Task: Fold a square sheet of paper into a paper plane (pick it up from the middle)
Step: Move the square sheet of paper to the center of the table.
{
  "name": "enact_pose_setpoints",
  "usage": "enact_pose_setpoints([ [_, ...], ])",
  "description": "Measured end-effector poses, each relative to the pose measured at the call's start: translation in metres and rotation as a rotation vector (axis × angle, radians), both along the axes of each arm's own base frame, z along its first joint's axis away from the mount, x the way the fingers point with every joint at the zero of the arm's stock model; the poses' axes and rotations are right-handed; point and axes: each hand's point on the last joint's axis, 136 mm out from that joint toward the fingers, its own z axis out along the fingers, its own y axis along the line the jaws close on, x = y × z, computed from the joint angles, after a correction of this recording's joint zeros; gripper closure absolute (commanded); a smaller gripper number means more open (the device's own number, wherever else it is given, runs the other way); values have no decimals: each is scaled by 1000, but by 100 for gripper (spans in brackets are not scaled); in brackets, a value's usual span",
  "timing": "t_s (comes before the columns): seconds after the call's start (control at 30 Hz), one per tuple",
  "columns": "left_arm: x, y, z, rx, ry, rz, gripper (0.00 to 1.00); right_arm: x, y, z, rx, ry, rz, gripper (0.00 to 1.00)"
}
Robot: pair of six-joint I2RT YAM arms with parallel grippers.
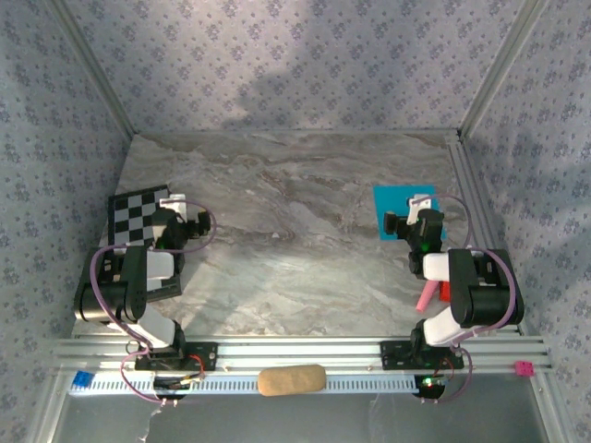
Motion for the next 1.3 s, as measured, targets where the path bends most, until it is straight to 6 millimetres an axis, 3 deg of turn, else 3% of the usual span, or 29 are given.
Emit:
enact_pose_setpoints([
  [0.23, -2, -2, 16, 3, -33, -9, 0, -1, 1, 4, 5, 25, 8, 1],
  [0.47, -13, 2, 52, -36, -66, 38, 0, 9, 0, 61, 53, -9, -20, 0],
  [0.7, -33, 9, 72, -152, -42, 134, 0, 16, -13, 76, 243, 155, -103, 0],
  [0.87, -47, 19, 93, -294, -74, 215, 0, 13, -6, 47, 386, 325, -80, 0],
  [1.0, -55, 21, 96, -388, -62, 220, 0, 9, 5, 23, 444, 450, -60, 6],
  [1.3, -58, -30, 106, -559, 42, 0, 0, 15, 9, 0, 484, 598, -69, 6],
])
